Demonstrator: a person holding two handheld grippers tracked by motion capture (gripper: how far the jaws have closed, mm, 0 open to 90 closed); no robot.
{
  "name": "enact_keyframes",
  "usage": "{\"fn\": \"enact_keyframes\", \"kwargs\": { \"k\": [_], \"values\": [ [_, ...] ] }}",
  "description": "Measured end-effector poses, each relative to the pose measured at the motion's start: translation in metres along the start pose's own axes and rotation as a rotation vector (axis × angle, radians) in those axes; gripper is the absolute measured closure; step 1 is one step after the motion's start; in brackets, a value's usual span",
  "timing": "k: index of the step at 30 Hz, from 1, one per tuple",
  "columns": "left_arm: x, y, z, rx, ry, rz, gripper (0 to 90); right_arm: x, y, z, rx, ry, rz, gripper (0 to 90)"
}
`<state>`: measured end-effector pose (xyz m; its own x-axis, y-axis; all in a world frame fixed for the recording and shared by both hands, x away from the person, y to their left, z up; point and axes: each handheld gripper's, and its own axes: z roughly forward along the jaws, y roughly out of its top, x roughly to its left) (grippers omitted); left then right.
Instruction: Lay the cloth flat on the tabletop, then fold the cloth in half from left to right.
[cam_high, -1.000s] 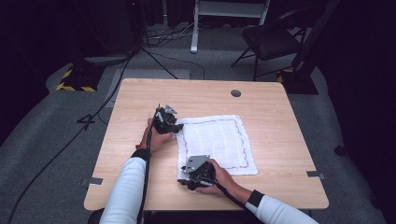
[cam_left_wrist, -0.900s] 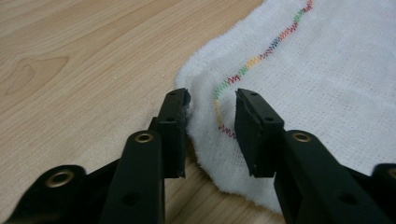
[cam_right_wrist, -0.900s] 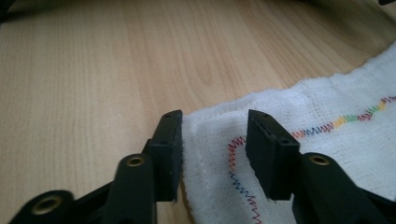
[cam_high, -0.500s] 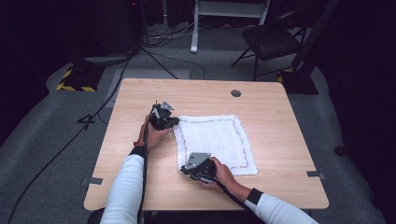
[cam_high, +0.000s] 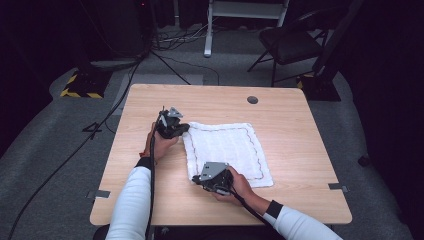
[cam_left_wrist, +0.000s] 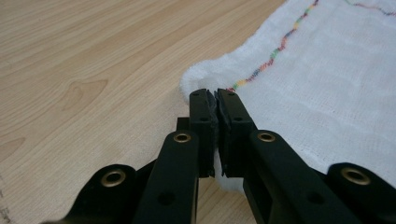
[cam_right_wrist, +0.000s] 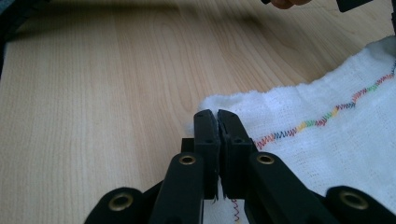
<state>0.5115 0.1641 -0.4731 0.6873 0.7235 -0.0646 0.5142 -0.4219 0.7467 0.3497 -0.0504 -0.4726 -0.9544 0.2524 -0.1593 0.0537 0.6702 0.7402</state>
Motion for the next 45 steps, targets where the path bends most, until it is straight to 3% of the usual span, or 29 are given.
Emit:
{"fn": "enact_keyframes", "kwargs": {
  "k": [5,11,16,21,23,33,39,45],
  "values": [
    [-0.002,0.001,-0.008,-0.012,0.01,0.013,85.5,0.001,0.001,-0.004,-0.015,-0.006,-0.009,87.4],
    [-0.002,0.003,-0.017,-0.042,0.011,-0.007,85.5,-0.001,0.002,-0.011,-0.028,-0.013,-0.017,87.5],
    [-0.002,0.006,-0.018,-0.042,0.013,0.009,85.5,-0.002,0.002,-0.017,-0.036,-0.021,-0.016,87.5],
    [-0.01,0.013,-0.014,-0.029,0.036,0.049,85.4,-0.006,0.0,-0.025,-0.046,-0.034,-0.007,87.5],
    [-0.014,0.016,-0.014,-0.028,0.063,0.075,85.5,-0.007,-0.001,-0.028,-0.054,-0.041,-0.002,87.5],
    [-0.026,0.025,-0.006,-0.051,0.032,0.055,85.4,-0.009,-0.005,-0.048,-0.08,-0.071,0.018,87.5],
    [-0.028,0.028,0.0,-0.06,0.04,0.042,85.4,-0.013,-0.009,-0.054,-0.091,-0.081,0.027,87.5],
    [-0.035,0.033,0.01,-0.067,0.037,0.043,85.4,-0.022,-0.021,-0.071,-0.101,-0.104,0.06,87.5]
  ]
}}
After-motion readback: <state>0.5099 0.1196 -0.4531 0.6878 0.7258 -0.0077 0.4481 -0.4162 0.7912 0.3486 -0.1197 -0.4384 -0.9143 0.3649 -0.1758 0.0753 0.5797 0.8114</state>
